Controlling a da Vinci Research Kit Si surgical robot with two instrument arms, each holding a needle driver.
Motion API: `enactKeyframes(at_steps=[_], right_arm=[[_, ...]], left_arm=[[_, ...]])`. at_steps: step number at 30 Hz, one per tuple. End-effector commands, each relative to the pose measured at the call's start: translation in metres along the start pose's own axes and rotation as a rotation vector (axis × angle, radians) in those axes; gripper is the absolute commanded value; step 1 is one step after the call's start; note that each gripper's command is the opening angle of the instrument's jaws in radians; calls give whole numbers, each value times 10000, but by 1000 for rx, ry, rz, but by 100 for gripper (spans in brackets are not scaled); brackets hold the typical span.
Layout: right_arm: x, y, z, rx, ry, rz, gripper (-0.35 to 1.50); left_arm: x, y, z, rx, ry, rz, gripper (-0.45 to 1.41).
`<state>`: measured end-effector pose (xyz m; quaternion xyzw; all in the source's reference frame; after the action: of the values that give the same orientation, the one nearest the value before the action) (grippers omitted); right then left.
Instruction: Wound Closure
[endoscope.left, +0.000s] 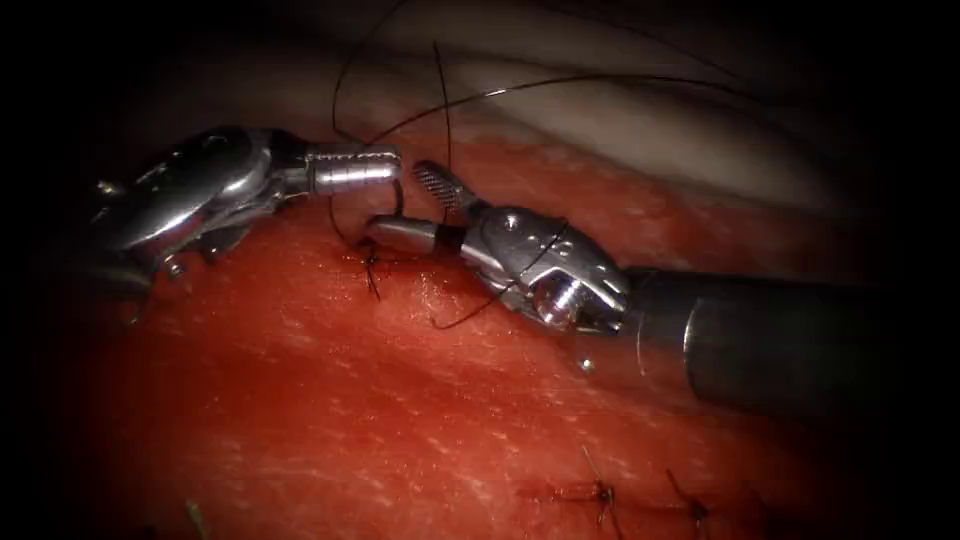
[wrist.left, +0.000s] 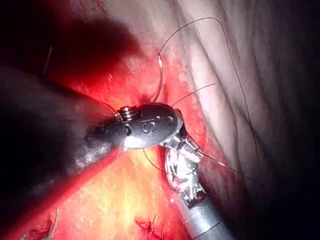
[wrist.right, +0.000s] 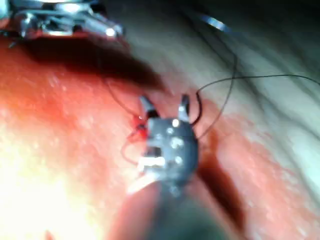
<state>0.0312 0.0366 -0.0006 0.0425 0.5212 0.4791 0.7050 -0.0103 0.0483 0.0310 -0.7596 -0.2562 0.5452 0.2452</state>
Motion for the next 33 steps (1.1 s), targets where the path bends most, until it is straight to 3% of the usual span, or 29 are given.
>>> enactKeyframes(at_steps=[1, 8, 14, 21, 26, 33], right_arm=[[-3, -7, 13, 14, -6, -2, 135], [-7, -30, 23, 115, -31, -38, 133], [-9, -46, 18, 187, -47, -44, 128], [-9, -51, 15, 225, -47, -50, 126], [-7, -52, 15, 301, 49, -49, 123], [4, -48, 12, 354, 211, 11, 120]], left_arm=[[-9, -3, 8, -3, -8, -6, -35], [-7, -49, 37, -28, -54, -12, -35], [-25, -114, 29, -16, -119, 1, -35], [-66, -151, 12, 10, -147, 2, -35], [-94, -167, 0, 16, -151, -5, -35], [-107, -165, -9, 9, -107, 6, -35]])
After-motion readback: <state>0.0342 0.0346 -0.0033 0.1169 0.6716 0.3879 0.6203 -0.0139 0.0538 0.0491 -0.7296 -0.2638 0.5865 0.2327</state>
